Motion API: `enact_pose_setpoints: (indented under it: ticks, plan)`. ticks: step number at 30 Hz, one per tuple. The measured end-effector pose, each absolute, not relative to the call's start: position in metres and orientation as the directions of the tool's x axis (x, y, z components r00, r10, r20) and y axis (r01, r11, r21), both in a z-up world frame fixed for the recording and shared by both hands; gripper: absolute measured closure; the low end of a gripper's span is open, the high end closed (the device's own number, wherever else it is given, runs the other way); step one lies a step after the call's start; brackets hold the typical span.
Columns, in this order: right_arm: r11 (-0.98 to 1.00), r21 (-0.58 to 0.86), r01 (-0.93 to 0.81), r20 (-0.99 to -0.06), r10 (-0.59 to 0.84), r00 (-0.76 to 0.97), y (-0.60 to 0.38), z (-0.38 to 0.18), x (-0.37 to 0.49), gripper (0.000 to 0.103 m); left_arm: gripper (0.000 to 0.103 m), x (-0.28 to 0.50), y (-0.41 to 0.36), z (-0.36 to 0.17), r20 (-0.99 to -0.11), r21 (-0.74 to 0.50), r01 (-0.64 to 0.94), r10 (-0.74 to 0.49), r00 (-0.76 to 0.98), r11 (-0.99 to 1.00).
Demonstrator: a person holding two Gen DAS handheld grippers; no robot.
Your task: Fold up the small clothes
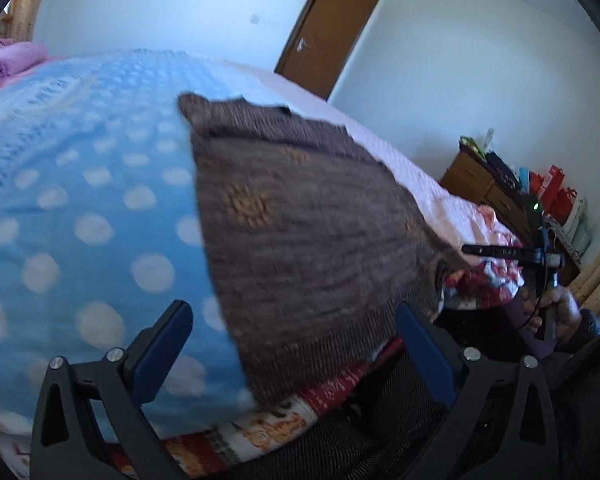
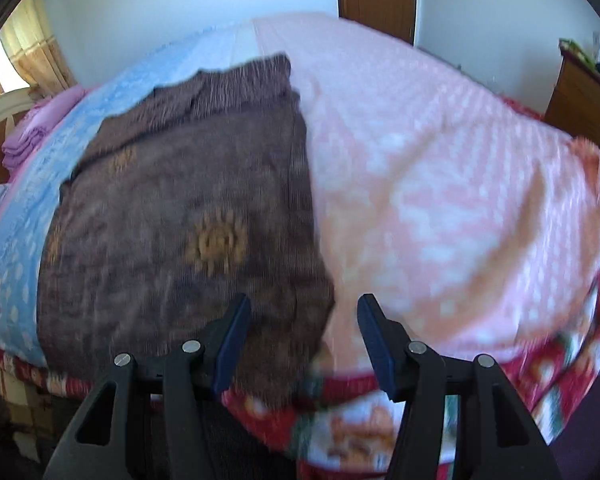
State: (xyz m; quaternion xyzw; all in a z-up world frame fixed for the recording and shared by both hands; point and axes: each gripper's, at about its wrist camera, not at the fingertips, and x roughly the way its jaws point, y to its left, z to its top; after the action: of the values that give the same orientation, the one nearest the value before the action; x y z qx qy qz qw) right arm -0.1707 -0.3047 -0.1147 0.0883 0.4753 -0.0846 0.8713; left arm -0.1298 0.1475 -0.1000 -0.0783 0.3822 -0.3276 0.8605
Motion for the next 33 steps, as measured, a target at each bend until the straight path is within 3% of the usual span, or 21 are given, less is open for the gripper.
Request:
enact_pose_setpoints:
  ticks: [5,7,12,15,18,19,20,27,33]
  plan:
    - [0.988,0.029,0.149,-0.865,-0.05,0.499,-0.28,-0.122,-0.169,0.05,0.003,-0.13,0.135,-0.117,-0.638,-0.405,0.483,-0.618,0.459,0.776]
    - [0.99,0.066,0.121,-0.887,0.003,0.461,-0.274,-0.132,-0.166,0.064,0.005,-0.131,0.139,-0.123,-0.637,-0.452,0.459,-0.637,0.435,0.765]
    - [0.984,0.101,0.146,-0.905,0.03,0.425,-0.278,-0.147,-0.167,0.081,0.016,-0.134,0.142,-0.139,-0.651,-0.506,0.419,-0.653,0.388,0.753]
    - [0.972,0.169,0.167,-0.899,0.082,0.43,-0.288,-0.148,-0.17,0.093,0.028,-0.134,0.139,-0.144,-0.647,-0.542,0.425,-0.682,0.34,0.725]
    - [0.956,0.236,0.172,-0.879,0.135,0.456,-0.295,-0.142,-0.173,0.095,0.057,-0.134,0.131,-0.15,-0.687,-0.501,0.434,-0.649,0.327,0.749]
    - [0.949,0.266,0.166,-0.865,0.159,0.475,-0.295,-0.138,-0.174,0.096,0.08,-0.133,0.13,-0.153,-0.697,-0.498,0.428,-0.642,0.319,0.754]
    - [0.942,0.297,0.158,-0.849,0.185,0.494,-0.296,-0.133,-0.175,0.096,0.096,-0.132,0.13,-0.156,-0.703,-0.508,0.417,-0.643,0.306,0.754]
    - [0.891,0.445,0.083,-0.731,0.309,0.609,-0.3,-0.092,-0.164,0.097,0.094,-0.126,0.143,-0.128,-0.634,-0.522,0.414,-0.664,0.396,0.746]
    - [0.879,0.476,0.035,-0.675,0.34,0.655,-0.306,-0.07,-0.12,0.099,0.094,-0.088,0.136,-0.099,-0.59,-0.517,0.436,-0.676,0.441,0.736]
